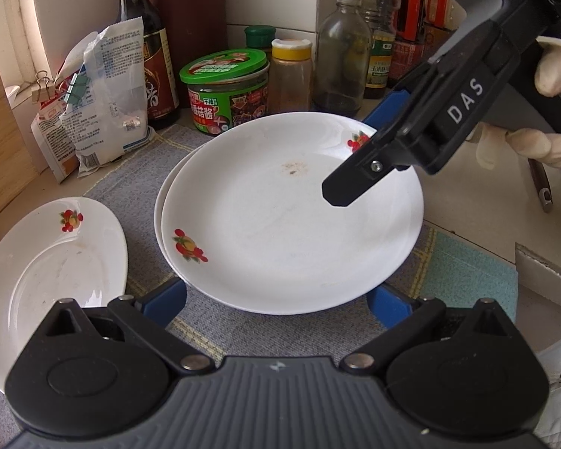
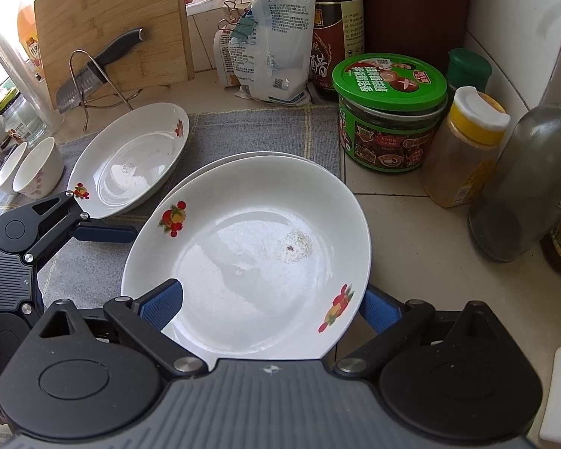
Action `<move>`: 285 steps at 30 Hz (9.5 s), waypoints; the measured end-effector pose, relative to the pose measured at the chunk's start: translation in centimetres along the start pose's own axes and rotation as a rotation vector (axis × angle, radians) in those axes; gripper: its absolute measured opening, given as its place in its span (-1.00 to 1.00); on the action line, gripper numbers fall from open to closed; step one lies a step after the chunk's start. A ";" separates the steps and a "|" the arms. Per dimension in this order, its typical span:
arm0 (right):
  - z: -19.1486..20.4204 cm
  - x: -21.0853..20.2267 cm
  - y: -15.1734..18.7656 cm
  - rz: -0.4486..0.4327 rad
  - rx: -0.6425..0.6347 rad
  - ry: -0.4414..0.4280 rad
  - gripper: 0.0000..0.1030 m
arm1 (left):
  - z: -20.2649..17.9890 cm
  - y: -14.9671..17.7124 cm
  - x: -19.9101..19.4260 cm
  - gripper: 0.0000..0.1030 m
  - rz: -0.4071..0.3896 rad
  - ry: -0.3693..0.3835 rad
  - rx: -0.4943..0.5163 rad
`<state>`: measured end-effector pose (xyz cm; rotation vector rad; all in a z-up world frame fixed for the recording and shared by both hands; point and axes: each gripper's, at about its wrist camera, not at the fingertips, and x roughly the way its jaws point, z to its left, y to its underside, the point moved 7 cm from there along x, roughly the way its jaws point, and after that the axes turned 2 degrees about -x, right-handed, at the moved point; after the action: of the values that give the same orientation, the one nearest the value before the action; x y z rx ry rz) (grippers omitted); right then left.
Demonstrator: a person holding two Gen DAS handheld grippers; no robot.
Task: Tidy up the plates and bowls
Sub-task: 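Set the stained plate onto the white plate and open the right tool, then move the right tool to the flower-print plate on the towel, then close the right tool on the rim of the flower-print plate, then lift the flower-print plate with the right tool and carry it toward the stack, then lower the flower-print plate with the right tool onto the plate stack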
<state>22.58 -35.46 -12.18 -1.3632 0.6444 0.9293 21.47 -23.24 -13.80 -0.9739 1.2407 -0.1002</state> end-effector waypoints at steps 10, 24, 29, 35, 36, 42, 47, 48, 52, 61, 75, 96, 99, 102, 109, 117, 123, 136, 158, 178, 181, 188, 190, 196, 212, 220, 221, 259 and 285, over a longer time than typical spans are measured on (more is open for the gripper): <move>1.3 -1.4 -0.1 -0.062 -0.049 0.010 1.00 | 0.0 -0.3 -2.3 0.98 -0.064 -0.040 -0.036; 8.4 -3.5 -0.4 -0.254 -0.207 0.037 1.00 | 2.5 3.7 -9.6 0.98 -0.129 -0.275 -0.253; 12.1 -3.4 0.1 -0.291 -0.236 0.052 1.00 | 3.9 6.6 -13.0 0.99 -0.152 -0.362 -0.321; 15.9 -2.9 1.7 -0.311 -0.214 0.072 1.00 | 5.5 10.0 -15.6 0.99 -0.163 -0.418 -0.402; 16.4 -2.8 2.0 -0.308 -0.206 0.070 1.00 | 5.7 10.5 -15.8 0.99 -0.160 -0.420 -0.405; 18.7 -1.3 3.7 -0.254 -0.214 0.084 1.00 | 6.6 13.5 -15.7 0.99 -0.118 -0.416 -0.427; 19.6 -0.3 3.8 -0.225 -0.233 0.069 1.00 | 6.6 14.7 -15.4 0.99 -0.101 -0.396 -0.470; 19.6 -0.2 3.6 -0.225 -0.236 0.061 1.00 | 6.7 14.6 -15.2 0.99 -0.101 -0.396 -0.470; 19.0 0.7 1.8 -0.235 -0.268 0.025 1.00 | 7.3 13.9 -14.1 0.99 -0.084 -0.427 -0.476; 15.4 2.8 -2.6 -0.213 -0.291 -0.048 1.00 | 9.0 11.0 -10.7 0.99 -0.026 -0.457 -0.508; 12.9 6.2 -7.6 -0.137 -0.291 -0.116 1.00 | 10.6 9.3 -6.1 0.99 -0.005 -0.444 -0.499; 12.1 12.6 -11.4 0.052 -0.275 -0.182 1.00 | 13.1 8.1 -3.2 1.00 -0.061 -0.391 -0.450; 12.1 13.4 -11.6 0.081 -0.279 -0.203 1.00 | 13.2 7.9 -3.1 1.00 -0.064 -0.388 -0.445; 12.2 13.9 -11.9 0.101 -0.272 -0.228 1.00 | 13.4 7.7 -3.0 1.00 -0.071 -0.385 -0.439; 12.5 14.8 -12.8 0.111 -0.270 -0.268 1.00 | 13.9 7.5 -2.8 1.00 -0.081 -0.367 -0.417; 13.0 15.8 -14.5 0.105 -0.281 -0.302 1.00 | 14.5 7.2 -2.6 1.00 -0.097 -0.355 -0.400; 13.4 16.5 -15.4 0.097 -0.294 -0.326 1.00 | 14.7 7.2 -2.6 1.00 -0.113 -0.341 -0.377; 13.9 16.9 -16.1 0.098 -0.310 -0.369 1.00 | 14.6 7.4 -2.6 1.00 -0.128 -0.320 -0.346; 13.8 16.8 -16.2 0.108 -0.321 -0.401 0.97 | 14.6 7.2 -2.4 0.97 -0.139 -0.288 -0.309; 14.7 15.9 -15.2 0.118 -0.331 -0.412 0.98 | 13.7 7.5 -3.6 0.97 -0.114 -0.297 -0.295; 15.0 15.5 -14.9 0.118 -0.336 -0.416 0.98 | 13.4 7.7 -4.0 0.97 -0.110 -0.298 -0.296; 15.7 14.1 -14.2 0.111 -0.350 -0.421 0.98 | 12.7 7.7 -5.2 0.97 -0.118 -0.303 -0.297; 15.9 13.7 -14.0 0.106 -0.352 -0.423 0.98 | 12.5 7.7 -5.5 0.97 -0.120 -0.304 -0.299; 16.4 12.7 -13.2 0.101 -0.357 -0.423 0.98 | 11.7 7.6 -6.4 0.97 -0.124 -0.303 -0.299; 17.5 9.0 -10.5 0.066 -0.347 -0.424 0.98 | 8.5 7.9 -9.2 0.97 -0.118 -0.297 -0.276; 17.3 7.1 -8.6 0.055 -0.326 -0.415 0.98 | 6.7 8.1 -10.4 0.97 -0.107 -0.275 -0.249; 17.3 6.9 -8.4 0.054 -0.324 -0.414 0.98 | 6.5 8.2 -10.5 0.97 -0.105 -0.271 -0.247; 9.6 1.3 -3.2 -0.057 -0.070 -0.264 0.98 | 2.2 4.8 -8.7 0.97 -0.092 -0.060 -0.010; 2.1 1.7 -1.4 -0.062 0.071 -0.170 0.98 | 1.4 1.3 -4.0 0.97 -0.063 0.048 0.072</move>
<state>24.36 -33.09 -12.58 -1.2192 0.4981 0.9522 20.56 -19.46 -11.68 -0.9536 1.2419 -0.2173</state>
